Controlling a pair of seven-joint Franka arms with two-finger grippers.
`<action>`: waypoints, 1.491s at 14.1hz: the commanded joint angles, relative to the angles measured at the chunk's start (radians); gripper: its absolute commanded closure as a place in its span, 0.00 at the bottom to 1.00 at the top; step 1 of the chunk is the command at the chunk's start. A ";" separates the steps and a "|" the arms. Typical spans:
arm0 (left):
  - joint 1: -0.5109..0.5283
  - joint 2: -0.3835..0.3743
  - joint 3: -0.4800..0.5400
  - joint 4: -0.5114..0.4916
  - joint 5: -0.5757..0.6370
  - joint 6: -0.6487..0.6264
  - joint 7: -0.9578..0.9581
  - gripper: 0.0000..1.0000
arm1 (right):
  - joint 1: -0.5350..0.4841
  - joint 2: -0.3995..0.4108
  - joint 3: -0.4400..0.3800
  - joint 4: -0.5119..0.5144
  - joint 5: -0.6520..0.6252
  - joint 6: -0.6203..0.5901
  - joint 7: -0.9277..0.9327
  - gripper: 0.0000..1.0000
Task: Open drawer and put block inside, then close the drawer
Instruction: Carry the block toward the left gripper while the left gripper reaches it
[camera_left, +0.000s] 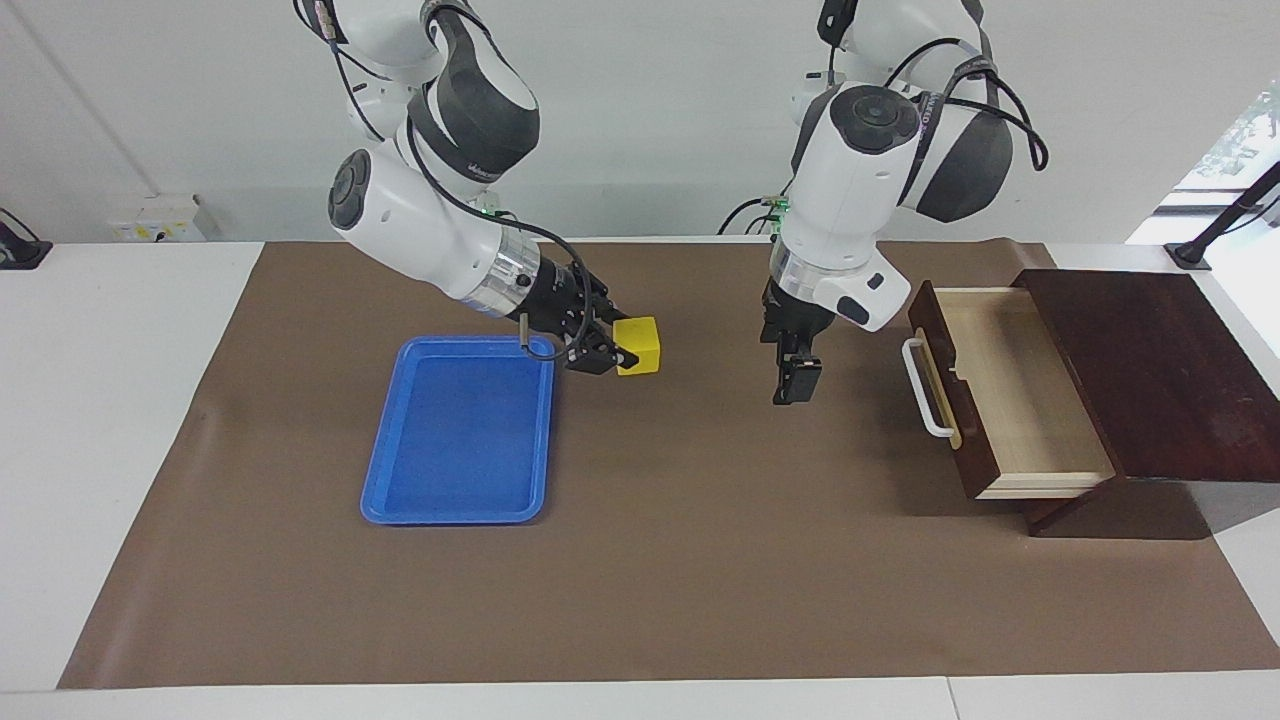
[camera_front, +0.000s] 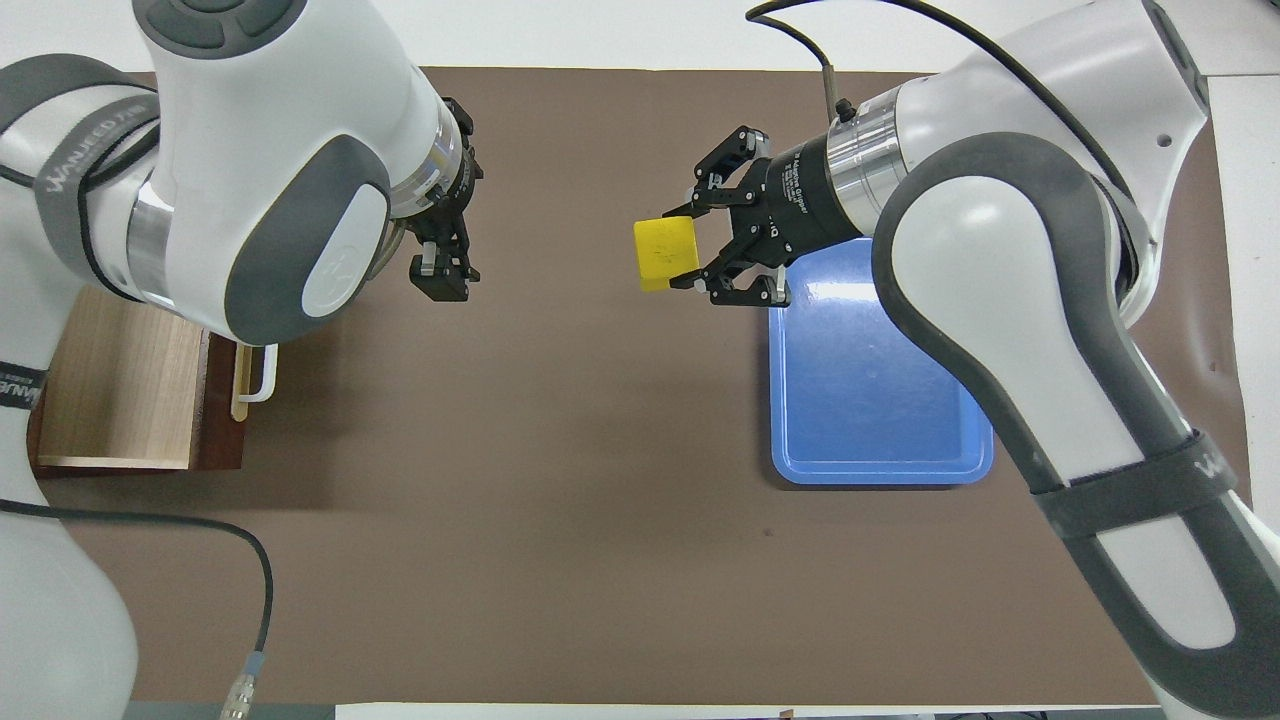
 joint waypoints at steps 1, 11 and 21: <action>-0.078 0.028 0.043 0.055 -0.016 -0.040 -0.097 0.00 | 0.026 0.002 0.007 -0.015 0.003 0.051 0.026 1.00; -0.094 0.027 0.043 0.053 -0.013 -0.068 -0.110 0.00 | 0.122 0.066 0.007 0.006 0.034 0.222 0.087 1.00; -0.111 0.025 0.042 0.053 -0.010 -0.063 -0.111 0.00 | 0.126 0.068 0.007 0.008 0.063 0.230 0.112 1.00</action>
